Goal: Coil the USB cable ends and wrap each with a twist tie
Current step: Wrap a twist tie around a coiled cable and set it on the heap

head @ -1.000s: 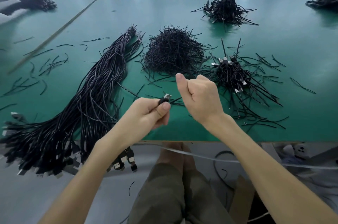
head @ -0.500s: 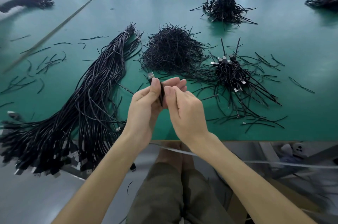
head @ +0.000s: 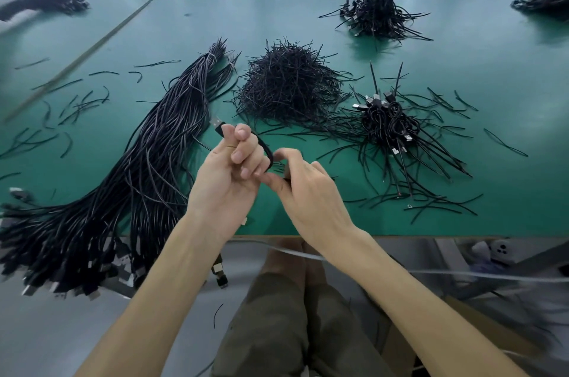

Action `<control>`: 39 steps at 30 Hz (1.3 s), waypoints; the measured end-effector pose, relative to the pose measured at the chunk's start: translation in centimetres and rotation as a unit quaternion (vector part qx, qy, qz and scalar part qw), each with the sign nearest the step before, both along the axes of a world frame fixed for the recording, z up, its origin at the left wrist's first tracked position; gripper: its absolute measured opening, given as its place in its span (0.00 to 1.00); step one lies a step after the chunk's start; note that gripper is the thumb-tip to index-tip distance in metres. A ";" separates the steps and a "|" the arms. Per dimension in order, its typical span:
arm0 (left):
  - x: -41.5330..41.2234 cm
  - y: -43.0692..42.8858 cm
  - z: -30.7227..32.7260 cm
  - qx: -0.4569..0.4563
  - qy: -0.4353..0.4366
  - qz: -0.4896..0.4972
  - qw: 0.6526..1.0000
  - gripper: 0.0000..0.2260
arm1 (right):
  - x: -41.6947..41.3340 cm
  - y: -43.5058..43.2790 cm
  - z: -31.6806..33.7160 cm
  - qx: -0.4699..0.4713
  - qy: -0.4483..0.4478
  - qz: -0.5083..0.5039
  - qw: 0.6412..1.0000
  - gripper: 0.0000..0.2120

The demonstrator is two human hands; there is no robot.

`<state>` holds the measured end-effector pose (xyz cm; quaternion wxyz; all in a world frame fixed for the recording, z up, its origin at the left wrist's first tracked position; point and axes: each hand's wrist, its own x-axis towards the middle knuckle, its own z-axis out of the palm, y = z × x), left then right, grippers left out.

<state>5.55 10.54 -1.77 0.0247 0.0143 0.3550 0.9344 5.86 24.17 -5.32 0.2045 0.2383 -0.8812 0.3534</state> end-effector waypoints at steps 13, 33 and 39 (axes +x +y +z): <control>1.0 -0.1 -1.1 -0.163 0.046 -0.060 0.984 0.12 | -0.4 0.7 0.4 -0.249 -0.229 0.085 0.937 0.28; 1.6 1.3 -1.0 -0.198 -0.053 0.076 0.976 0.12 | 0.1 -0.7 -0.4 -0.218 -0.167 0.002 0.962 0.15; 1.8 0.8 -1.4 -0.193 -0.027 0.035 0.980 0.11 | 0.4 -0.3 -0.1 -0.203 -0.153 0.019 0.967 0.25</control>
